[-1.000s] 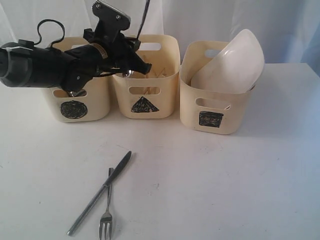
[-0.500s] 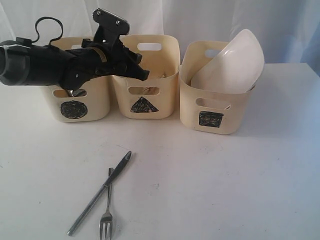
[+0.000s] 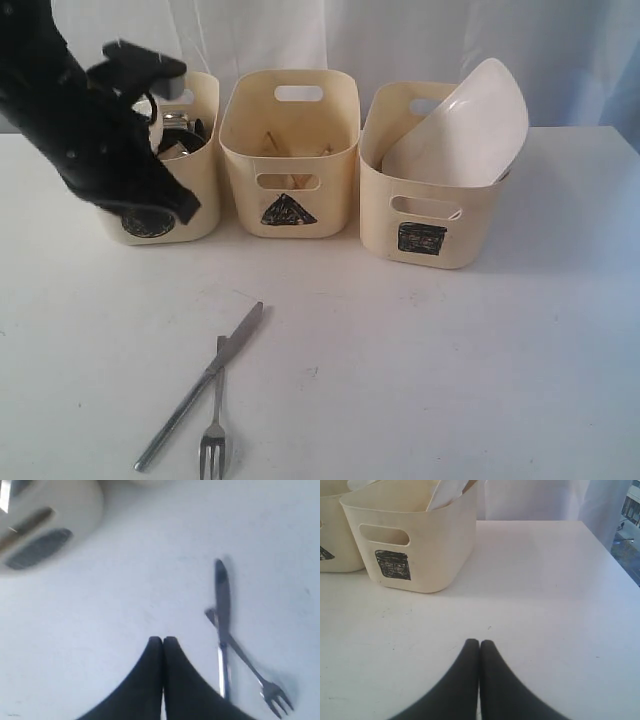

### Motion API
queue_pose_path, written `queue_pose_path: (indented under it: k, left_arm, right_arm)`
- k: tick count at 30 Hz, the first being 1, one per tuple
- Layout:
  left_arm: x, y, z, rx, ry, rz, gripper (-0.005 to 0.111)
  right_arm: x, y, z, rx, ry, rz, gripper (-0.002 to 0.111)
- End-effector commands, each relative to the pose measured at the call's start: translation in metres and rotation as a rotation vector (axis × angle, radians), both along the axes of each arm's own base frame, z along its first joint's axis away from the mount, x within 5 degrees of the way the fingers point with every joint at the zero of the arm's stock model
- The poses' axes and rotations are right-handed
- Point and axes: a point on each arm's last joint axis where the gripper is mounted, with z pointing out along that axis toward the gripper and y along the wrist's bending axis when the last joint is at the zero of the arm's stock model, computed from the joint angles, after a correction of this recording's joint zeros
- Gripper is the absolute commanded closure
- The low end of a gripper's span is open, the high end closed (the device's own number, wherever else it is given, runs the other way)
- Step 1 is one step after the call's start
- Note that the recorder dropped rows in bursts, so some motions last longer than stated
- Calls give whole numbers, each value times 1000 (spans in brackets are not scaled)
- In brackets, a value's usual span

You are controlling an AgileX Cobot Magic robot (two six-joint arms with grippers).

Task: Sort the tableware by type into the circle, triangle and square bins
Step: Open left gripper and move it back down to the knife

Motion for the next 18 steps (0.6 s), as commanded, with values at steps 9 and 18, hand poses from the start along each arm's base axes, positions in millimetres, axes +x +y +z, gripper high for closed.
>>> queue_pose_path:
  k: [9, 18]
  left_arm:
    - [-40, -5, -52, -74, 318, -128, 107]
    - [-43, -8, -70, -136, 287, -165, 71]
  right_arm:
    - [0, 0, -2, 4, -3, -5, 108]
    - [0, 0, -2, 4, -3, -5, 108]
